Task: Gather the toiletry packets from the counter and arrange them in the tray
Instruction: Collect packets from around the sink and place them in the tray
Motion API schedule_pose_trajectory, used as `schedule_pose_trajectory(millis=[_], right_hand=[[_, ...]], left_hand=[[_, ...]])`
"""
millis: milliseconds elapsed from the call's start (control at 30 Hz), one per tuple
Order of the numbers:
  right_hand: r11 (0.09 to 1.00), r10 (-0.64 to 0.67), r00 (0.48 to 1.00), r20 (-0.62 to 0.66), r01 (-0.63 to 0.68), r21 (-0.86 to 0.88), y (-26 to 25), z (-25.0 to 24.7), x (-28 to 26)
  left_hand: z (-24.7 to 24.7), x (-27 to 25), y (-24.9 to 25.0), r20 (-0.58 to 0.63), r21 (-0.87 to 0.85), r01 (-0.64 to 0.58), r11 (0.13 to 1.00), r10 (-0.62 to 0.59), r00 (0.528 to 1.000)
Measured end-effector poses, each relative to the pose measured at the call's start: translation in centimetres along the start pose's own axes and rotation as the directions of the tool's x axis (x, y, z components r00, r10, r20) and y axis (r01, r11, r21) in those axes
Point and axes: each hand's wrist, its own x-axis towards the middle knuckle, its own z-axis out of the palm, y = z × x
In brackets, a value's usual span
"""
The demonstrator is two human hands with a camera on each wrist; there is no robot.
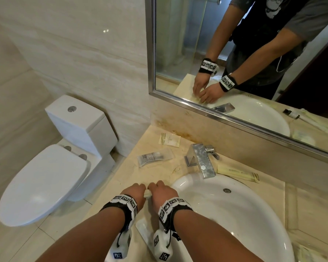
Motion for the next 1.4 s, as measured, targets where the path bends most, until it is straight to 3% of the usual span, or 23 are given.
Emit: schedule_pose_trajectory(millis=[167,300,400,500,733,900,1000,1167,1300,1400], right_hand=[[0.998,0.004,0.996,-0.085,0.002,0.061,0.8,-1.7,-1.4],[0.984,0.03,0.978,-0.205,0.007,0.179,3.1,-3.2,-4.5],[0.949,0.091,0.973,-0.212,-0.02,0.315,5.4,-3.9,-7.7],[0.878,0.153,0.966,-0.209,-0.036,0.478,7.9,-4.3,-11.2],[0.776,0.338,0.913,-0.227,-0.134,0.617,14.0,-4.2,-19.4],[0.623,0.532,0.818,-0.219,-0.204,0.755,19.3,-3.3,-25.5],[0.53,0.594,0.783,-0.182,-0.211,0.822,22.1,-2.4,-28.7],[0.355,0.674,0.732,-0.099,-0.203,0.913,25.7,-0.4,-32.7],[0.247,0.713,0.7,-0.039,-0.198,0.948,27.1,1.8,-34.6],[0.115,0.778,0.628,0.007,-0.154,0.981,28.4,3.5,-35.4]], left_hand=[[-2.7,-0.9,0.6,-0.031,-0.068,-0.057,0.996,0.055,0.998],[-5.5,-2.1,2.5,0.005,-0.14,-0.116,0.983,0.118,0.993],[-6.4,-3.0,4.4,0.013,-0.235,-0.186,0.954,0.195,0.981],[-6.3,-3.8,7.4,0.026,-0.313,-0.245,0.918,0.266,0.964],[-5.6,-5.0,17.4,0.04,-0.367,-0.373,0.852,0.415,0.909],[-4.7,-6.8,25.2,0.043,-0.206,-0.543,0.814,0.562,0.826],[-3.8,-8.3,30.0,0.108,0.01,-0.609,0.793,0.604,0.789],[-1.1,-9.7,36.7,0.085,0.257,-0.621,0.741,0.622,0.778],[1.6,-10.2,39.1,0.133,0.312,-0.61,0.728,0.602,0.787],[3.2,-10.3,41.0,0.154,0.304,-0.597,0.742,0.58,0.8]])
